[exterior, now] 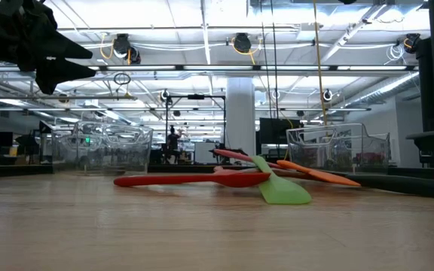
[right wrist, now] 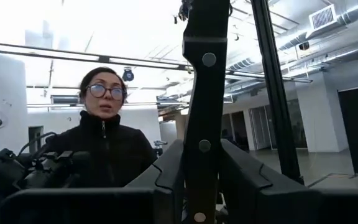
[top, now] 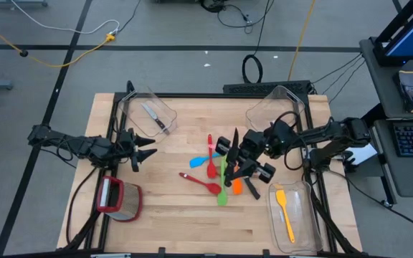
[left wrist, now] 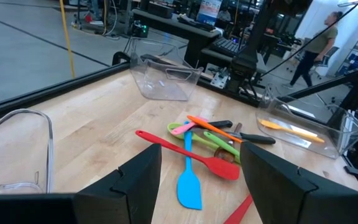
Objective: Pick & Place Kitchen Items
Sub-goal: Put the black kitchen knife into the top left transparent bin
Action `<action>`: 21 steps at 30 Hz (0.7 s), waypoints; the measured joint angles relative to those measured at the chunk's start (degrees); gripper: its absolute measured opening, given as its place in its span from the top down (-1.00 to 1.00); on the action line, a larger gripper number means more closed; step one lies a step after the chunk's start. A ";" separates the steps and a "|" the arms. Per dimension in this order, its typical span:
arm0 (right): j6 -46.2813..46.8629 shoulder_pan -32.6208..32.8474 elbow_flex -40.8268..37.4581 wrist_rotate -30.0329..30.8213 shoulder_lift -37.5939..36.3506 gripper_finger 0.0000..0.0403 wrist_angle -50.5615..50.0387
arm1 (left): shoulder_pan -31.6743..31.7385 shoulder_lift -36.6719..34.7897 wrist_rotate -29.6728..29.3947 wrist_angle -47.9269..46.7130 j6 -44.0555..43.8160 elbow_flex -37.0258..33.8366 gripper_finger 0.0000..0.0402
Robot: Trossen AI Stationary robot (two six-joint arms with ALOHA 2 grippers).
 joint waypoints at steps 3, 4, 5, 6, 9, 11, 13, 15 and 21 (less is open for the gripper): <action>-1.09 0.02 0.00 2.32 0.00 0.67 -2.50 | -0.01 0.00 0.00 0.00 -0.04 0.00 -0.11; -2.01 0.02 0.00 3.96 0.00 0.67 -4.14 | 0.00 0.02 0.00 -0.02 -0.06 0.00 -0.11; -3.15 0.02 -0.01 5.89 0.00 0.67 -6.10 | -0.01 0.00 0.00 0.00 -0.14 0.00 -0.11; -4.48 0.02 0.00 8.07 0.00 0.67 -8.30 | -0.01 0.00 0.00 0.00 -0.13 0.00 -0.11; -9.10 0.15 -0.01 14.89 0.00 0.67 -15.76 | -0.02 0.00 0.00 0.00 -0.15 0.00 -0.11; -12.02 0.42 -0.02 19.93 0.00 0.67 -20.92 | 0.00 0.00 0.00 0.00 -0.15 0.00 -0.11; -15.27 0.79 -0.02 25.51 0.00 0.67 -25.64 | 0.00 0.00 0.00 0.00 -0.15 0.00 -0.11; -18.49 1.31 -0.04 31.48 0.00 0.67 -28.96 | -0.01 0.00 0.00 0.00 -0.15 0.00 -0.11; -29.98 3.90 -0.04 53.98 0.00 0.67 -33.82 | -0.01 0.00 -0.02 0.07 -1.67 0.00 -0.11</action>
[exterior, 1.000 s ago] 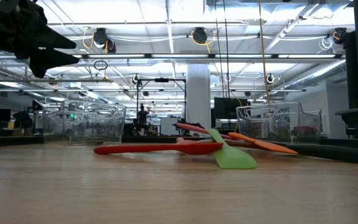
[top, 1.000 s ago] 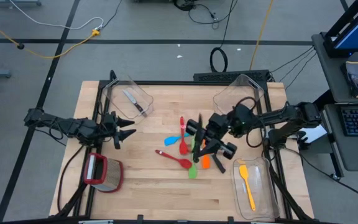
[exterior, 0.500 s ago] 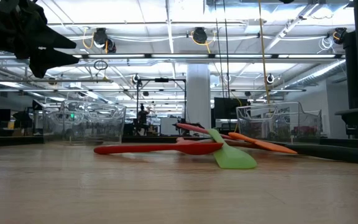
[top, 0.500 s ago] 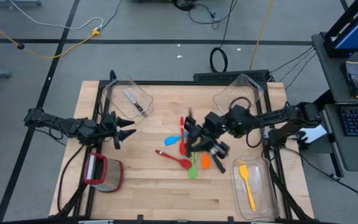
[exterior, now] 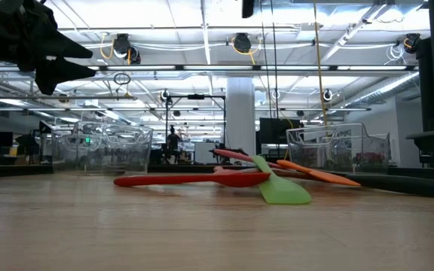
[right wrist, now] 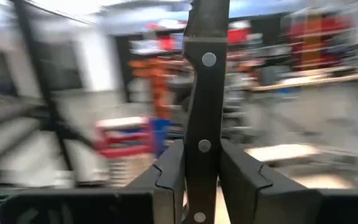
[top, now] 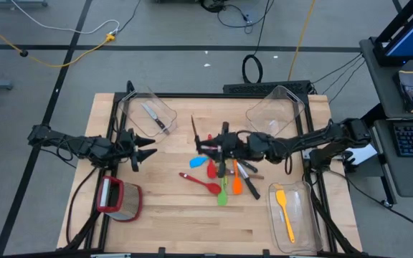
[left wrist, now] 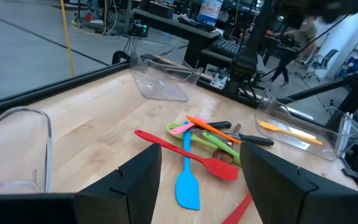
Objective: Pick & Place Kitchen Items
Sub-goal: Put the black kitchen knife into the top left transparent bin
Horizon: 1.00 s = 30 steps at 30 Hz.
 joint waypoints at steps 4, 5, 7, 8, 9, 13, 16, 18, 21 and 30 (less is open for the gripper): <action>-6.60 1.44 0.00 15.16 -0.01 0.67 -0.73 | 0.01 0.02 -0.64 0.57 -5.47 0.00 -0.11; -7.89 1.72 0.00 19.37 0.00 0.67 -0.77 | 0.01 0.02 -1.44 1.20 -6.96 0.00 -0.11; -10.68 2.20 0.00 27.13 0.00 0.67 -0.76 | 0.00 0.00 -2.71 2.97 -9.39 0.00 -0.11; -11.93 2.29 0.00 30.77 0.00 0.67 -0.65 | 0.01 0.00 -3.42 4.03 -10.10 0.00 -0.11; -13.09 2.37 0.00 33.98 -0.02 0.67 -0.57 | 0.01 0.02 -4.19 5.23 -10.57 0.00 -0.11; -15.44 2.52 0.00 43.73 -0.02 0.67 -0.34 | 0.01 0.02 -6.41 10.81 -10.69 0.00 -0.11; -15.54 2.52 0.00 51.01 -0.02 0.67 -0.20 | 0.01 0.28 -7.85 16.02 -10.65 -0.02 -0.11; -15.69 2.52 0.00 55.45 -0.02 0.67 -0.24 | 0.01 1.35 -8.43 19.95 -9.71 -0.02 -0.11; -16.48 2.46 0.00 59.72 -0.04 0.67 -0.18 | 0.01 4.50 -9.07 26.50 -7.40 0.00 -0.11; -16.59 2.46 0.00 60.03 -0.04 0.67 0.04 | 0.01 21.24 -9.14 44.30 2.69 0.59 -0.11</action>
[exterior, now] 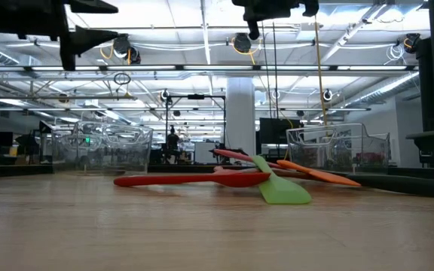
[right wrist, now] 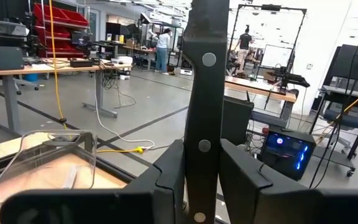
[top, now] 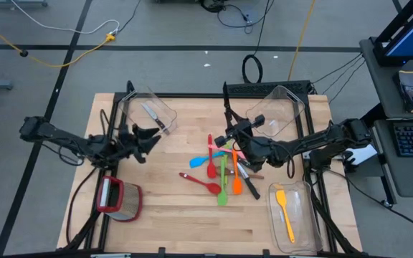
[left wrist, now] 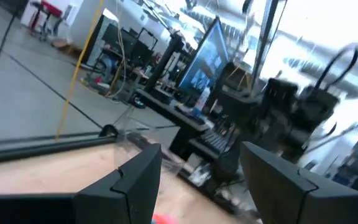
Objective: Pick & Place Kitchen Items
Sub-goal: Put the black kitchen knife into the top left transparent bin
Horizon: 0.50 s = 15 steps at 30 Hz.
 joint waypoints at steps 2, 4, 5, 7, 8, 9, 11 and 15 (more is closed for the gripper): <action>0.03 0.00 0.00 -0.02 0.00 0.67 0.00 | 0.00 3.80 0.04 1.58 4.05 1.62 -0.11; 0.44 0.00 0.00 -0.25 0.00 0.67 0.00 | 0.00 7.33 0.05 2.02 8.04 3.92 -0.11; 1.07 0.00 0.00 -1.02 0.00 0.67 -0.07 | 0.00 8.92 0.13 2.08 10.07 5.20 -0.11; 2.54 0.00 0.00 -4.24 0.00 0.67 -0.09 | 0.00 12.01 0.16 2.06 14.20 7.83 -0.11; 3.28 0.00 0.00 -5.80 0.00 0.67 -0.16 | 0.00 13.43 0.18 2.06 16.61 9.20 -0.11; 3.98 0.00 0.00 -7.04 0.00 0.67 -0.27 | 0.08 14.67 0.17 2.05 19.07 10.43 -0.11; 5.44 0.01 0.00 -9.55 0.00 0.67 -0.84 | 0.63 16.89 0.30 2.05 23.56 12.82 -0.11; 8.71 0.02 0.00 -15.41 0.00 0.67 -1.88 | 2.93 19.79 3.89 1.92 25.72 16.28 -0.11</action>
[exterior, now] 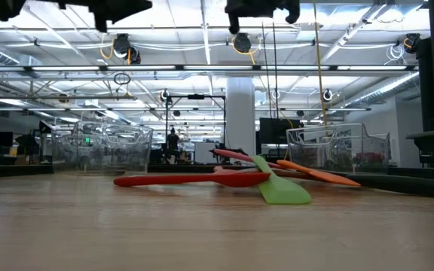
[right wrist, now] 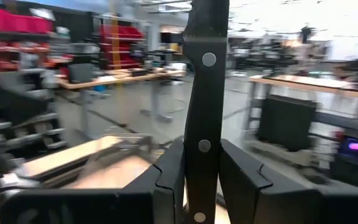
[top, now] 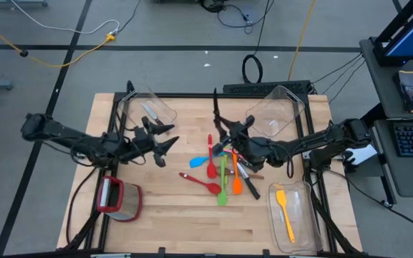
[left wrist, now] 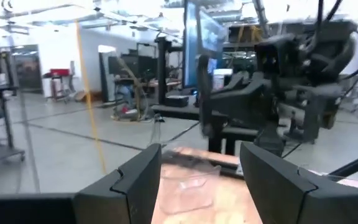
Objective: Pick & Place Kitchen Items
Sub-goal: Put the black kitchen knife into the top left transparent bin
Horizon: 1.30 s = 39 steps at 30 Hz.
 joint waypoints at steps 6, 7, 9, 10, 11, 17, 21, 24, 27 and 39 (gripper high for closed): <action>3.27 0.04 0.00 -12.14 0.00 0.67 -0.39 | 4.46 2.29 12.83 -2.28 -5.21 3.98 -0.11; 3.73 0.04 0.02 -14.48 0.00 0.67 -0.35 | 4.97 2.68 14.54 -3.60 -5.85 4.88 -0.11; 3.88 0.02 0.01 -19.14 0.00 0.67 -0.36 | 5.78 3.56 17.14 -7.06 -6.71 6.80 -0.11; 3.90 0.02 0.02 -21.22 0.00 0.67 -0.32 | 6.05 4.04 18.12 -9.18 -7.07 7.92 -0.11; 4.07 0.02 0.02 -22.87 0.00 0.67 -0.33 | 6.20 4.61 19.02 -11.01 -7.22 9.11 -0.11; 7.78 -0.02 0.04 -28.32 0.00 0.67 -4.07 | 6.38 7.67 22.25 -14.87 -7.61 14.39 -0.11; 9.31 -0.04 0.04 -31.69 0.04 0.67 -4.18 | 6.41 8.87 23.48 -15.13 -7.65 15.51 -0.11; 9.44 -0.01 0.04 -32.90 0.04 0.67 -4.07 | 6.44 9.77 25.18 -15.38 -9.55 15.91 -0.11; 9.64 -0.02 0.04 -32.98 0.04 0.67 -4.00 | 6.44 10.67 27.74 -15.27 -11.91 16.00 -0.11; 11.32 -0.02 0.04 -34.61 0.04 0.67 -3.89 | 6.83 12.38 29.07 -12.78 -13.78 16.04 -0.11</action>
